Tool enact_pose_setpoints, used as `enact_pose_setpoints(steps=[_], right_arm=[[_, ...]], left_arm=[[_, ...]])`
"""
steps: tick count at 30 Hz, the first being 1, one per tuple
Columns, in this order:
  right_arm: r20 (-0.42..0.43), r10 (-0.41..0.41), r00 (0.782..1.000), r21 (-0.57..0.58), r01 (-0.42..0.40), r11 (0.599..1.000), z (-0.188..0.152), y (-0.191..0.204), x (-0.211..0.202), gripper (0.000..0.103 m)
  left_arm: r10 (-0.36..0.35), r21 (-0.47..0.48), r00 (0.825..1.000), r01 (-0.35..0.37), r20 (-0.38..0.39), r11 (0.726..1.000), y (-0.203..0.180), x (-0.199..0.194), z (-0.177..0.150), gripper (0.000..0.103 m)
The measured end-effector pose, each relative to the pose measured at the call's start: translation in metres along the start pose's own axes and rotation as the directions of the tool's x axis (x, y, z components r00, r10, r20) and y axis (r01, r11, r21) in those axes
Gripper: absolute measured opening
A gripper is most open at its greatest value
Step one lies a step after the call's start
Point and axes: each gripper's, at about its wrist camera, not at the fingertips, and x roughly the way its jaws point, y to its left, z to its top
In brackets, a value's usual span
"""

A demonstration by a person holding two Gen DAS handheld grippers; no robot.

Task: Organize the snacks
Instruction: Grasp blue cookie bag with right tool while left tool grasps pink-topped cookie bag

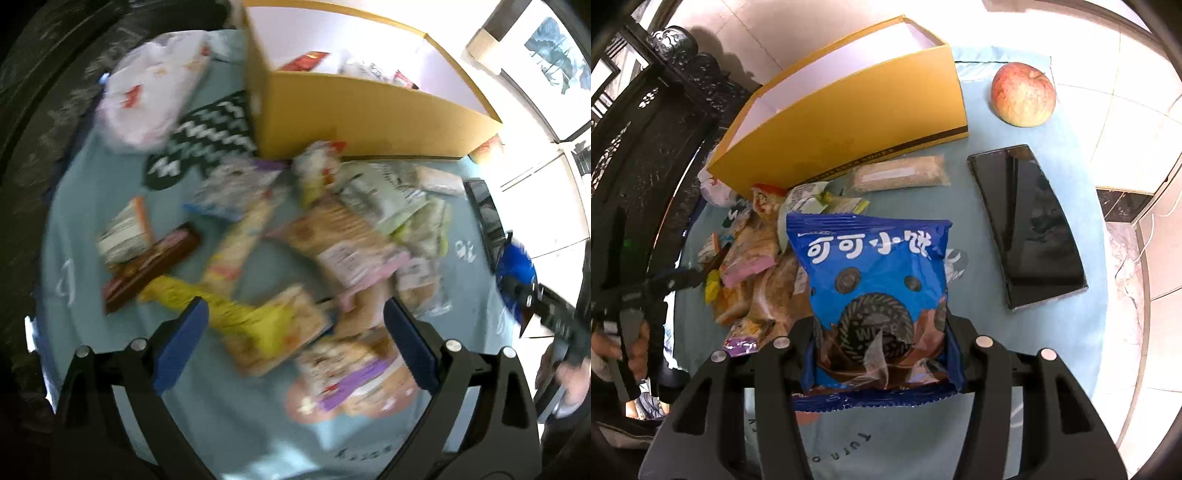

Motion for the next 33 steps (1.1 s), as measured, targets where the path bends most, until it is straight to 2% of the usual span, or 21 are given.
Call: enact_pose_setpoints(steps=[5, 9, 13, 14, 15, 16, 18, 19, 22, 26, 33], right_arm=[[0.007, 0.025, 1.0, -0.005, -0.025, 1.0, -0.001, 0.013, 0.005, 0.054], [0.003, 0.033, 0.999, 0.007, -0.033, 0.999, -0.004, 0.01, 0.006, 0.054], [-0.007, 0.037, 0.999, 0.009, -0.037, 0.999, -0.005, 0.008, 0.008, 0.054], [-0.008, 0.04, 0.999, 0.007, -0.04, 0.999, -0.005, 0.008, 0.008, 0.054], [-0.009, 0.044, 0.999, 0.003, -0.044, 0.999, -0.004, 0.009, 0.008, 0.054], [-0.008, 0.045, 0.999, -0.001, -0.045, 0.999, -0.003, 0.01, 0.008, 0.054], [-0.004, 0.053, 0.999, -0.01, -0.054, 0.999, 0.001, 0.013, 0.009, 0.054], [-0.003, 0.057, 0.998, -0.016, -0.057, 0.998, 0.003, 0.014, 0.009, 0.054], [0.004, 0.071, 0.997, -0.032, -0.071, 0.997, 0.007, 0.021, 0.007, 0.054], [0.021, 0.098, 0.995, -0.046, -0.097, 0.994, 0.012, 0.029, 0.002, 0.054], [0.029, 0.115, 0.993, -0.067, -0.113, 0.991, 0.017, 0.044, -0.001, 0.054]], left_arm=[[-0.024, -0.095, 0.998, 0.019, -0.058, 0.995, -0.028, 0.028, 0.03, 0.097], [0.019, -0.205, 0.991, -0.047, -0.136, 0.978, -0.03, 0.057, 0.047, 0.097], [0.065, -0.241, 0.979, -0.111, -0.191, 0.964, -0.025, 0.08, 0.049, 0.095], [0.049, -0.264, 0.976, -0.105, -0.213, 0.959, -0.02, 0.088, 0.046, 0.091], [0.027, -0.272, 0.974, -0.089, -0.224, 0.958, -0.018, 0.092, 0.044, 0.075], [0.017, -0.264, 0.972, -0.08, -0.236, 0.961, -0.017, 0.096, 0.041, 0.069], [0.019, -0.225, 0.979, -0.066, -0.201, 0.972, -0.017, 0.09, 0.039, 0.056], [0.015, -0.215, 0.981, -0.057, -0.192, 0.975, -0.016, 0.088, 0.037, 0.053], [-0.017, -0.185, 0.989, -0.011, -0.149, 0.983, -0.014, 0.07, 0.03, 0.052], [-0.005, -0.089, 0.999, 0.001, -0.047, 0.996, -0.015, 0.025, 0.015, 0.052], [0.006, -0.042, 1.0, -0.004, 0.025, 0.999, -0.006, -0.018, 0.009, 0.052]])
